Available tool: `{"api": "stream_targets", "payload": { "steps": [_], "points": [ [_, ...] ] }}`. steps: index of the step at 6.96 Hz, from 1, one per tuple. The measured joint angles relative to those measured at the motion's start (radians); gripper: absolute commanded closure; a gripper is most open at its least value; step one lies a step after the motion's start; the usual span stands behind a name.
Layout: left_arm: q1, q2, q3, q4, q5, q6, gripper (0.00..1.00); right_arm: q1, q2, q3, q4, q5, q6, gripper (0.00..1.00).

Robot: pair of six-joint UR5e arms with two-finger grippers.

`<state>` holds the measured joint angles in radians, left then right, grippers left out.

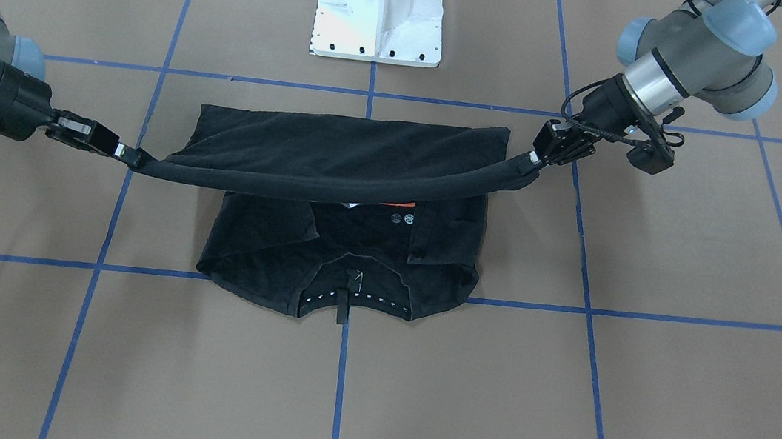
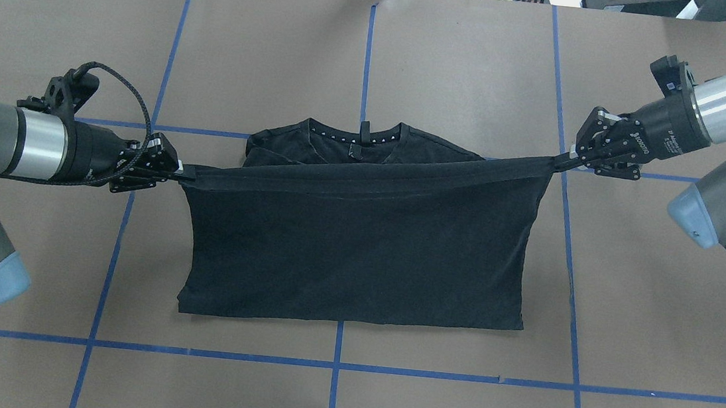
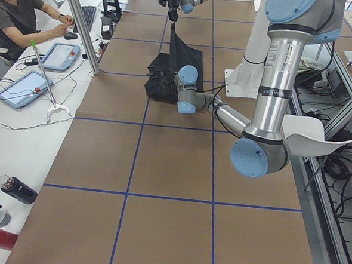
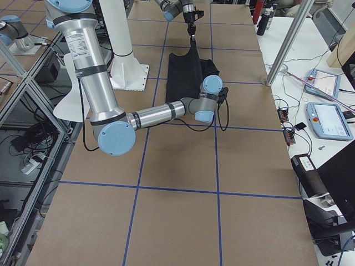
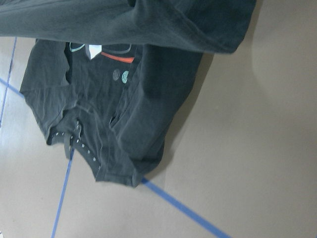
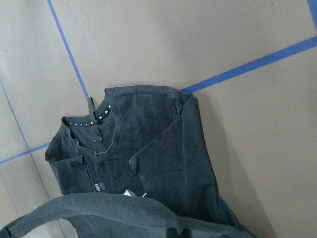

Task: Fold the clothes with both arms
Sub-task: 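Lift the hem with both grippers and carry it toward the collar, then lay the hem down over the collar with both grippers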

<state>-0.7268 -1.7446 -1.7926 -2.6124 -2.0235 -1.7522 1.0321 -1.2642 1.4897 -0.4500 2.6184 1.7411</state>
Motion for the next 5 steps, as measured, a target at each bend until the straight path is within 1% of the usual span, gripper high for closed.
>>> {"api": "stream_targets", "payload": {
  "steps": [2, 4, 5],
  "points": [
    [-0.035, -0.06, 0.075, 0.0, 0.015, 0.01, 1.0, -0.001, 0.03, -0.039, 0.0, -0.025, 0.0, 1.0],
    [-0.058, -0.091, 0.131, 0.0, 0.026, 0.052, 1.0, -0.003, 0.066, -0.083, -0.001, -0.055, 0.0, 1.0],
    [-0.062, -0.132, 0.187, -0.001, 0.038, 0.06, 1.0, -0.004, 0.087, -0.116, -0.001, -0.074, 0.0, 1.0]
  ]
}}
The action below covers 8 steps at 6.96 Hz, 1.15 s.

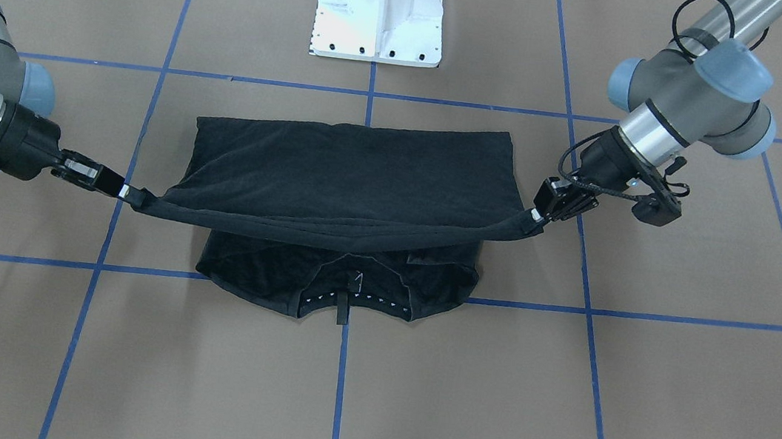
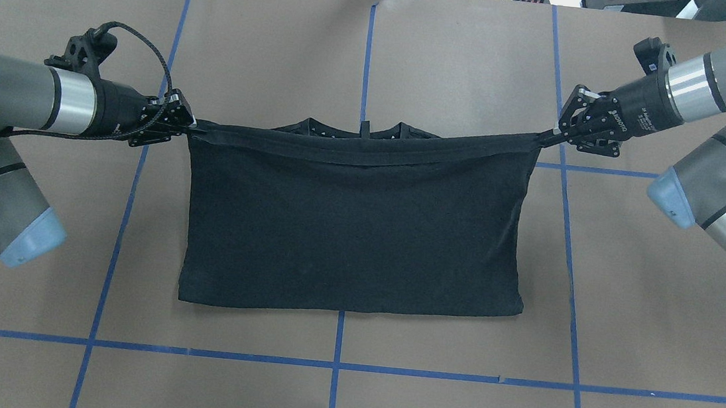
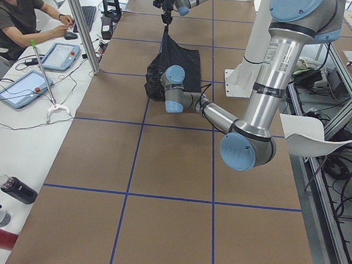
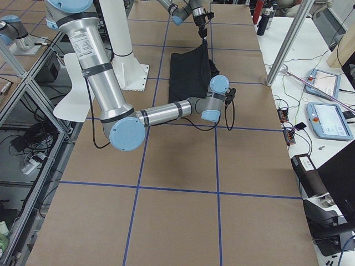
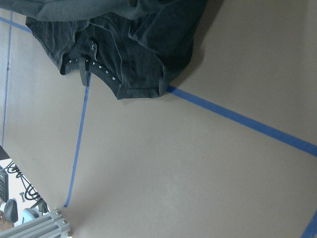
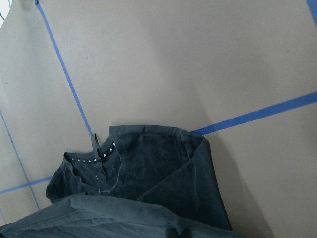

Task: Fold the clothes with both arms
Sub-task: 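Lay the hem down over the collar with both grippers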

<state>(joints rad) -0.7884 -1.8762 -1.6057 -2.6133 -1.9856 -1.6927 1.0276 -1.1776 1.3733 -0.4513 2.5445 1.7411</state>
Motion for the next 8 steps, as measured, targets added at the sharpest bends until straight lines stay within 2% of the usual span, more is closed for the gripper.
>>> {"api": "stream_targets", "payload": {
  "steps": [3, 5, 8],
  "points": [
    [-0.001, -0.067, 0.129, -0.004, 0.024, 0.01, 1.0, -0.013, 0.032, -0.094, 0.0, -0.077, 0.0, 1.0],
    [-0.001, -0.066, 0.161, -0.007, 0.036, 0.032, 1.0, -0.021, 0.033, -0.134, 0.0, -0.12, 0.0, 1.0],
    [-0.001, -0.068, 0.167, -0.008, 0.046, 0.055, 1.0, -0.023, 0.036, -0.16, -0.001, -0.137, 0.002, 1.0]
  ]
}}
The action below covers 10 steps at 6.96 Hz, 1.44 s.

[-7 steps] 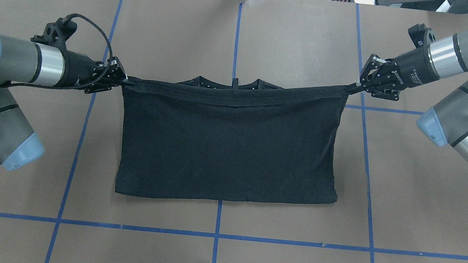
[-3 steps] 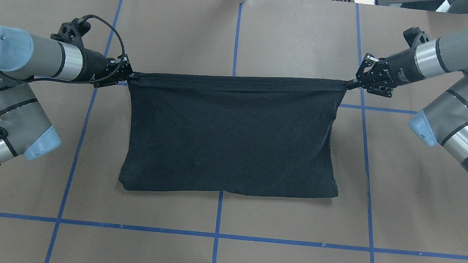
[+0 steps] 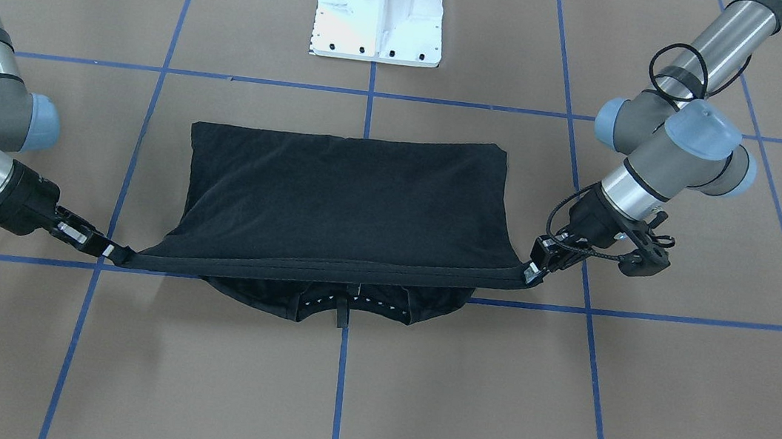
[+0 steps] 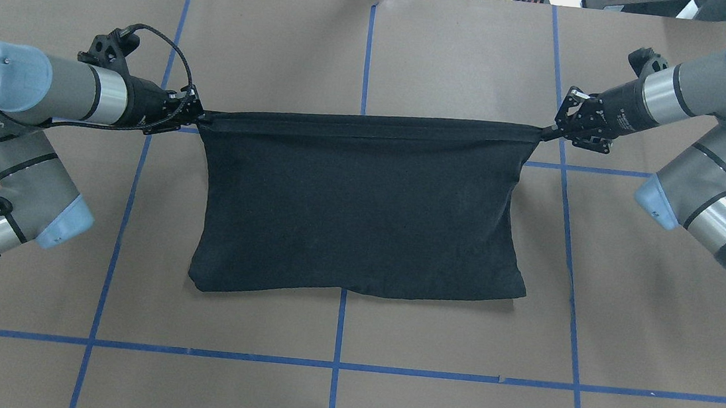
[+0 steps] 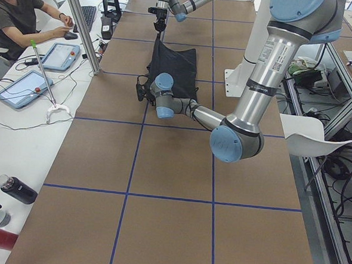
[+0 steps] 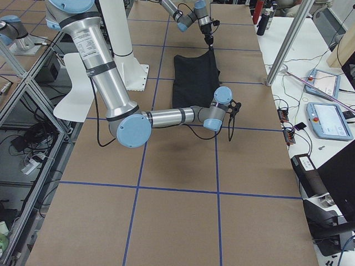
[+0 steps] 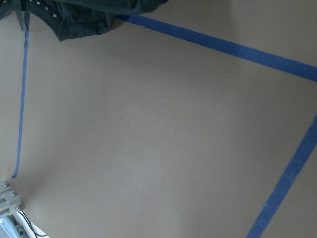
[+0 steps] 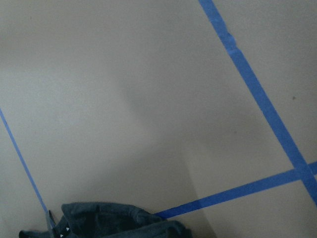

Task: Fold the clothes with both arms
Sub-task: 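Lay the hem down over the collar with both grippers, then open both grippers and release the hem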

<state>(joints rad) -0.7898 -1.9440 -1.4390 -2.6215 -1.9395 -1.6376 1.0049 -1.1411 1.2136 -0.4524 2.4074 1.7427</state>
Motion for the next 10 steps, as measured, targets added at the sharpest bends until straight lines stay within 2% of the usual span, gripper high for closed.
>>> {"api": "stream_targets", "payload": {
  "steps": [3, 4, 5, 8, 10],
  "points": [
    [0.001, -0.013, -0.01, 0.001, -0.001, -0.006, 1.0, -0.006, 0.029, 0.016, 0.002, 0.002, 0.011, 1.0],
    [0.002, -0.016, -0.016, 0.002, -0.004, -0.008, 0.4, -0.017, 0.035, 0.025, 0.003, 0.003, 0.01, 0.91],
    [0.002, -0.017, -0.02, 0.002, -0.005, -0.008, 0.0, -0.027, 0.037, 0.028, 0.004, 0.003, 0.005, 0.01],
    [0.0, -0.013, -0.029, 0.005, 0.002, -0.007, 0.0, -0.031, 0.039, 0.034, 0.005, 0.003, 0.005, 0.0],
    [-0.002, -0.009, -0.047, 0.007, 0.0, -0.008, 0.0, -0.028, 0.019, 0.077, 0.007, 0.008, 0.006, 0.0]
  ]
}}
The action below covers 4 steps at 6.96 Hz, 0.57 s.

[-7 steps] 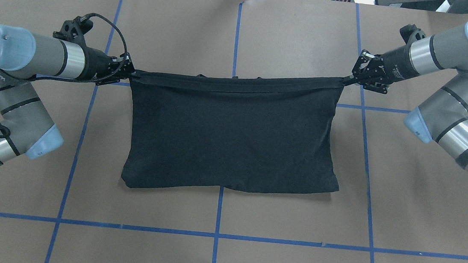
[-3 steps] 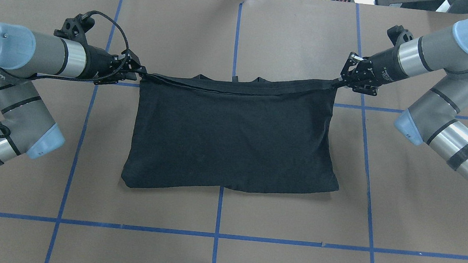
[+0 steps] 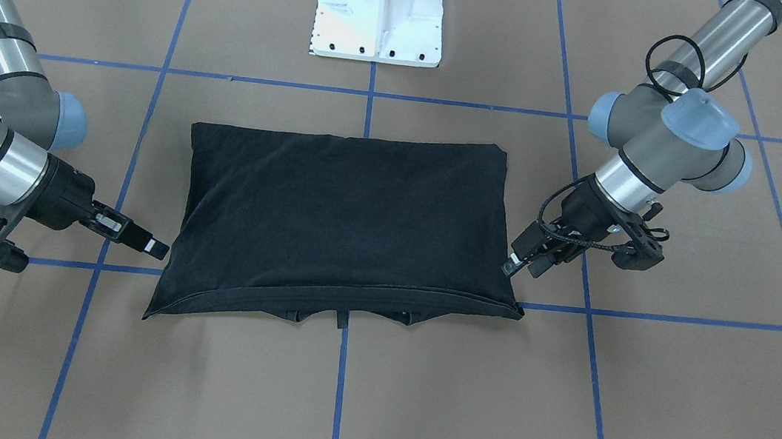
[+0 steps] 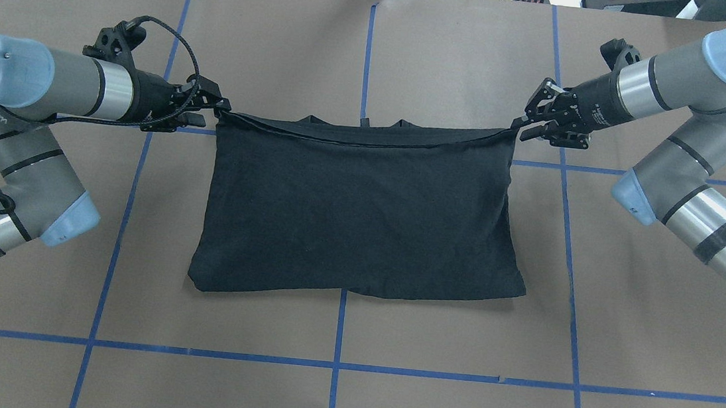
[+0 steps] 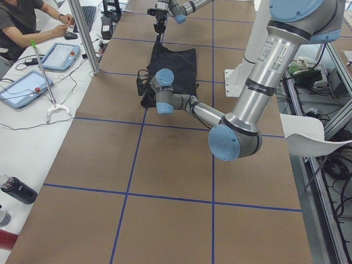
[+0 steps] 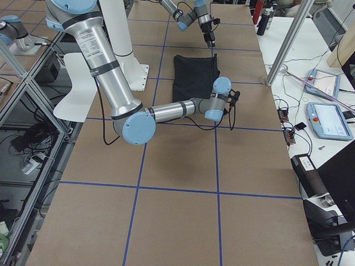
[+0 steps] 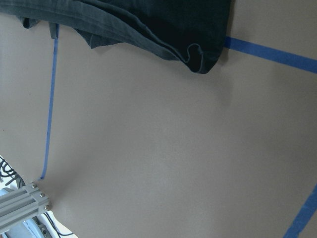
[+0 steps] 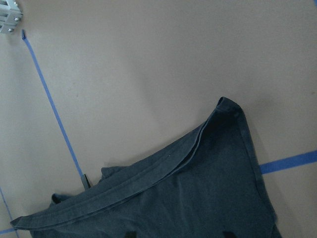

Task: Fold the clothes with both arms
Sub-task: 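Open both grippers and release the hem, then move the right gripper down to the folded shirt's near corner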

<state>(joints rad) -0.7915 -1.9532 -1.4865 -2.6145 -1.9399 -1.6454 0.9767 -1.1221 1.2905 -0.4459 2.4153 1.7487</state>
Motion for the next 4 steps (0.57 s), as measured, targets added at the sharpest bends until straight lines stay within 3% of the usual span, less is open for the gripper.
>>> {"api": "stream_targets", "payload": {
  "steps": [4],
  "points": [
    [-0.007, 0.012, -0.06, 0.005, -0.004, -0.004, 0.0, -0.129, -0.203, 0.221, -0.005, -0.039, 0.013, 0.0]
  ]
}}
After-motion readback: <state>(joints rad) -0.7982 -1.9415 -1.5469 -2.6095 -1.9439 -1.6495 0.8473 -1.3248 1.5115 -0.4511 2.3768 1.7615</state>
